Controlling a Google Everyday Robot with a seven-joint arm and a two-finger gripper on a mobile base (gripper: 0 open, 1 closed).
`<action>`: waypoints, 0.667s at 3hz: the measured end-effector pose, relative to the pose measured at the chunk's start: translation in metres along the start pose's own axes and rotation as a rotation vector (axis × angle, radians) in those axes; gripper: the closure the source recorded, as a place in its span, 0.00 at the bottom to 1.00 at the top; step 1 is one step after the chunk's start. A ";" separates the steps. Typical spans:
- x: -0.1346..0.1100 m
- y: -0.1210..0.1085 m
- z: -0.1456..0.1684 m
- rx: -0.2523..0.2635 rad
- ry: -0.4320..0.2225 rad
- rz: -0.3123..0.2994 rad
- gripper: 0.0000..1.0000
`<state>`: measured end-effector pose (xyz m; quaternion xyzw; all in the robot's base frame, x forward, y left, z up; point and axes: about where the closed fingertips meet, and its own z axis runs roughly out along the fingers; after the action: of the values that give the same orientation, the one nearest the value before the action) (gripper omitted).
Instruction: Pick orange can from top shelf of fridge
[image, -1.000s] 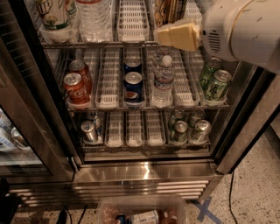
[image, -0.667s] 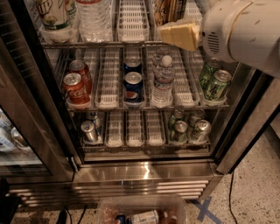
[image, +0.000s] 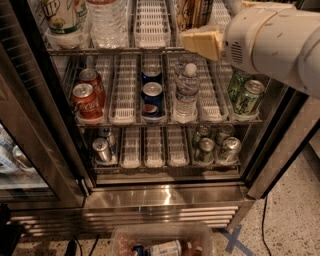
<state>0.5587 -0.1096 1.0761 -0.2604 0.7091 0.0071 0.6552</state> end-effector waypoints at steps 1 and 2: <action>-0.009 0.009 0.016 -0.020 -0.029 0.017 0.23; -0.022 0.021 0.026 -0.043 -0.060 0.033 0.29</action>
Offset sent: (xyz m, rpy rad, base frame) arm 0.0234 0.0521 0.0120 0.0928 -0.0367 0.0904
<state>0.5751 -0.0743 1.0860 -0.2624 0.6930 0.0408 0.6703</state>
